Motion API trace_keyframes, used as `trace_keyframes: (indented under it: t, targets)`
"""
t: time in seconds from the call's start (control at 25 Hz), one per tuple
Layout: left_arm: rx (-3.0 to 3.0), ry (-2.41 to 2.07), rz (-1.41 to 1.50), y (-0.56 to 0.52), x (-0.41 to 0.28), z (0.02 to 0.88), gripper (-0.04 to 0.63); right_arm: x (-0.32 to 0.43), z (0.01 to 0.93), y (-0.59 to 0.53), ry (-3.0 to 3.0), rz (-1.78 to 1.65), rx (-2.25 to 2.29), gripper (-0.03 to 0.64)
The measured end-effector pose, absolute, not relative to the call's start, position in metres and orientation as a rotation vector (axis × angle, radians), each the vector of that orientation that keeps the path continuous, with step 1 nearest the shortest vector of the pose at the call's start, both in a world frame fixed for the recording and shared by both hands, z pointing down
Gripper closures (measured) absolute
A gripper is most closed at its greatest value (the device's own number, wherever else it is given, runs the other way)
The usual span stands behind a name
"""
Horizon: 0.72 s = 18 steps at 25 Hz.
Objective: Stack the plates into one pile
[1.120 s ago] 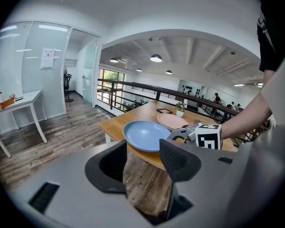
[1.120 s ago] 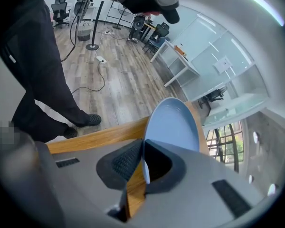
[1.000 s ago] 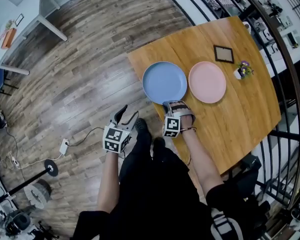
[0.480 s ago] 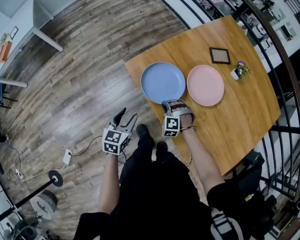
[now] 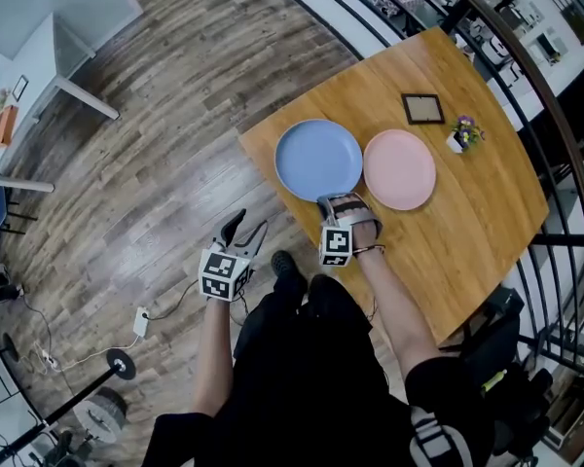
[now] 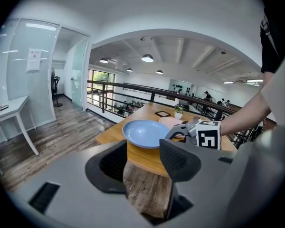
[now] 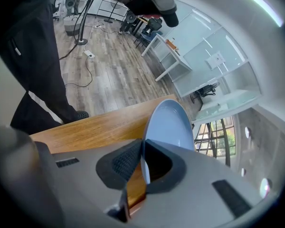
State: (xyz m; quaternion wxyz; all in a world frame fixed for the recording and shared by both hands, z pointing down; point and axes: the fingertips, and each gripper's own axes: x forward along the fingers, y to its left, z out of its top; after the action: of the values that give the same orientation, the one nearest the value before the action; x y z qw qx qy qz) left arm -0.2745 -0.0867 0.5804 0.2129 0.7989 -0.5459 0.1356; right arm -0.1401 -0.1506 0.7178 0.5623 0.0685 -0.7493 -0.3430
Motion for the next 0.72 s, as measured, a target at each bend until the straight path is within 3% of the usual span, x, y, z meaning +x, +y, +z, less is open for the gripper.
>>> trace_keyframes:
  t: [0.72]
  targets:
    - [2.219,-1.490,0.437,-0.108,-0.239,0.571,0.374,-0.107,0.686,-0.184,-1.784,-0.826,0.199,0.581]
